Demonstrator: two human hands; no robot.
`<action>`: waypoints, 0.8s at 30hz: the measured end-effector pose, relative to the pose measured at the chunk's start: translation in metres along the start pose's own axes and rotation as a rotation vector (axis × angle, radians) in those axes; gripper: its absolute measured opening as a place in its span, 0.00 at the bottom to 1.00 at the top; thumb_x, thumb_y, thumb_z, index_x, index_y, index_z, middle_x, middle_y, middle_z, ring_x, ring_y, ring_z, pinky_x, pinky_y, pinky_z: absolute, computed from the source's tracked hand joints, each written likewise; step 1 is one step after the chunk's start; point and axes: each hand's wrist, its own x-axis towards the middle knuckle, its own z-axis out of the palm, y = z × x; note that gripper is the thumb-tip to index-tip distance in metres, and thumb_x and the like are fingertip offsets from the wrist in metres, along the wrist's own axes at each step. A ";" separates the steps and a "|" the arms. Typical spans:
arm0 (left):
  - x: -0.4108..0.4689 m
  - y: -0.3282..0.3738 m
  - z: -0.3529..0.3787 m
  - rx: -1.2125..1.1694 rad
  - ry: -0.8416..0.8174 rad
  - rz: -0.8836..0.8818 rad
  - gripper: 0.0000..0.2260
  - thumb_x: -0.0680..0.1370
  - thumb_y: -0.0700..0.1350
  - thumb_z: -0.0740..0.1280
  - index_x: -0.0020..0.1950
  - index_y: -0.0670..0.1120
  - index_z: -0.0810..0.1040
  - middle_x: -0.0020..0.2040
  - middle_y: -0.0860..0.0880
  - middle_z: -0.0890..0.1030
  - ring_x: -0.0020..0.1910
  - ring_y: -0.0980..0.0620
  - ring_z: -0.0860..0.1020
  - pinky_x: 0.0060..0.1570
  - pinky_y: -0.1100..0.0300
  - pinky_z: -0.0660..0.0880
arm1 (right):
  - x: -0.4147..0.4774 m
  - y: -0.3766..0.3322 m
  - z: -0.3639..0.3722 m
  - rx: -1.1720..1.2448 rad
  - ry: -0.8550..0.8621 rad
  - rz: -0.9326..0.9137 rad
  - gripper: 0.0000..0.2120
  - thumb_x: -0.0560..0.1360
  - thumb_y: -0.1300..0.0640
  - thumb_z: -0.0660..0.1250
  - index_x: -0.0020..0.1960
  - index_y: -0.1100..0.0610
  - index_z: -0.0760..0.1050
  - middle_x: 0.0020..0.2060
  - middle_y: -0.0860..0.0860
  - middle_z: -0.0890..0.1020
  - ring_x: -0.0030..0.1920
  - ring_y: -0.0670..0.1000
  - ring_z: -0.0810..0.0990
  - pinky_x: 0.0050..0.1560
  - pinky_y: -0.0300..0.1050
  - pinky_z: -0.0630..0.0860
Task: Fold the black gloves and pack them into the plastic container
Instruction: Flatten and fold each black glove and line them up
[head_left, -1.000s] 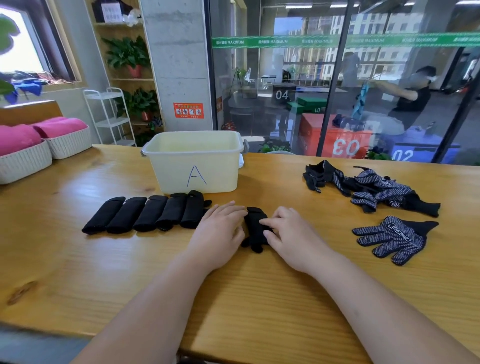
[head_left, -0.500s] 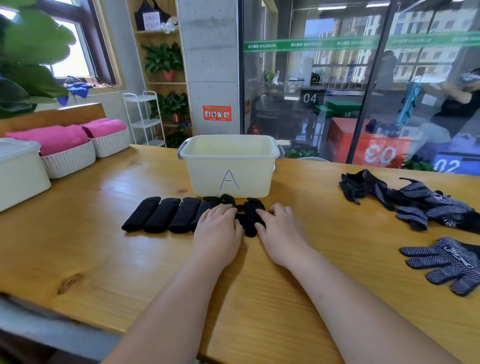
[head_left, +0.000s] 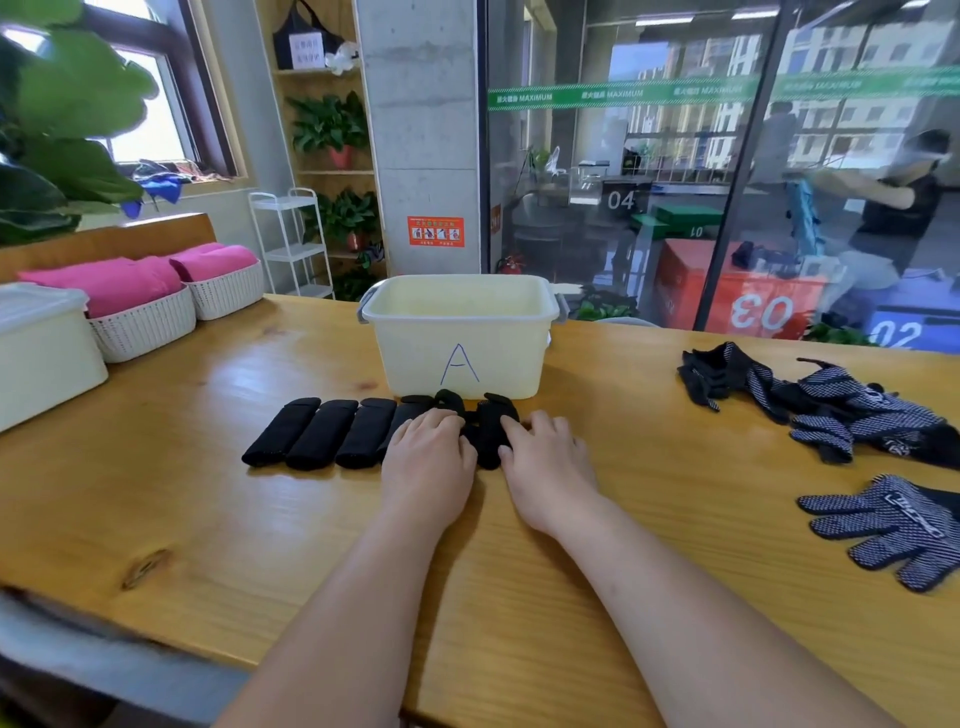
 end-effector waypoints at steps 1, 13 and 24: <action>0.000 0.000 0.000 -0.008 0.008 0.005 0.14 0.83 0.46 0.64 0.65 0.46 0.84 0.66 0.52 0.82 0.68 0.50 0.78 0.75 0.51 0.68 | -0.002 0.002 -0.001 0.013 -0.008 -0.008 0.23 0.88 0.46 0.50 0.82 0.47 0.60 0.73 0.53 0.68 0.71 0.58 0.66 0.69 0.56 0.69; -0.010 0.068 0.000 -0.039 -0.090 0.248 0.20 0.84 0.55 0.65 0.74 0.49 0.78 0.77 0.53 0.75 0.79 0.50 0.69 0.80 0.51 0.61 | -0.036 0.063 -0.037 -0.005 -0.054 0.009 0.25 0.89 0.45 0.49 0.85 0.45 0.56 0.83 0.51 0.59 0.82 0.56 0.56 0.79 0.59 0.60; -0.027 0.179 0.031 -0.118 -0.295 0.418 0.23 0.87 0.58 0.59 0.80 0.51 0.70 0.80 0.54 0.70 0.80 0.51 0.66 0.79 0.54 0.59 | -0.098 0.171 -0.071 -0.053 -0.007 0.225 0.25 0.88 0.46 0.51 0.84 0.46 0.60 0.82 0.51 0.61 0.82 0.56 0.56 0.78 0.60 0.62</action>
